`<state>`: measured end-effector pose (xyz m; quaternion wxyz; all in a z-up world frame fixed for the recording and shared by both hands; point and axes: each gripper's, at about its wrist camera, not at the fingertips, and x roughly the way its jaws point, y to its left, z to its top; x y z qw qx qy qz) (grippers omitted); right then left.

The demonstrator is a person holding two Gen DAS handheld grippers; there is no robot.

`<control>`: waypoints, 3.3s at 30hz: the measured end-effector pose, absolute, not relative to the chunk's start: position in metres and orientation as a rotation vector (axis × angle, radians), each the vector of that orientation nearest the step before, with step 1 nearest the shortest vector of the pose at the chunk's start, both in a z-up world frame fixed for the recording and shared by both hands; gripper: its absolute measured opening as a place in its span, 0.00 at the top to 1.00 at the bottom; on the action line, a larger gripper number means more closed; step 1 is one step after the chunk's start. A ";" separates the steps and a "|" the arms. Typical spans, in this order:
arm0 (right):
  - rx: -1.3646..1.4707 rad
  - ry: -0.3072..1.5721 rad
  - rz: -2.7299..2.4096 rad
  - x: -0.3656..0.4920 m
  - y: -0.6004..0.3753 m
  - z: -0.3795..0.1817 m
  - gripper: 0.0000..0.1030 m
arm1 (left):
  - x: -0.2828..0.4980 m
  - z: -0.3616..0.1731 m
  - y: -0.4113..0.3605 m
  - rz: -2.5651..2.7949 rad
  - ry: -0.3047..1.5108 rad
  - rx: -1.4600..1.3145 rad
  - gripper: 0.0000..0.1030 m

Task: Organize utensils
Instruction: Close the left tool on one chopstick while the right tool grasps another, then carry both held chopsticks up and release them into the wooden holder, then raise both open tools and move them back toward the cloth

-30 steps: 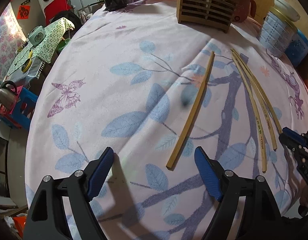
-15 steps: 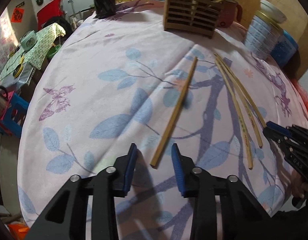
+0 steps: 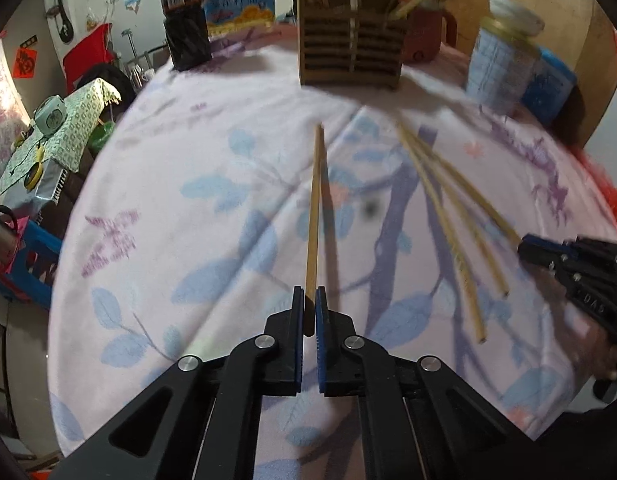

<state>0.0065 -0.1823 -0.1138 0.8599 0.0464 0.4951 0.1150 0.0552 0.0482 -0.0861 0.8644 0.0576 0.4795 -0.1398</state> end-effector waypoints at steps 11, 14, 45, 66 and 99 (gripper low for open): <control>0.136 0.818 0.174 0.025 -0.211 -0.037 0.94 | 0.077 -0.005 0.040 -0.299 0.856 0.081 0.95; 0.145 0.765 0.168 0.028 -0.216 -0.016 0.94 | 0.083 0.013 0.038 -0.312 0.831 0.061 0.95; 0.196 0.641 0.200 0.047 -0.222 0.049 0.94 | 0.121 0.097 0.003 -0.471 0.747 0.027 0.95; 0.181 0.458 0.249 0.152 -0.225 0.127 0.94 | 0.230 0.202 -0.047 -0.500 0.531 0.076 0.95; 0.294 0.560 0.148 0.171 -0.240 0.082 0.51 | 0.251 0.107 0.034 -0.183 0.678 -0.103 0.21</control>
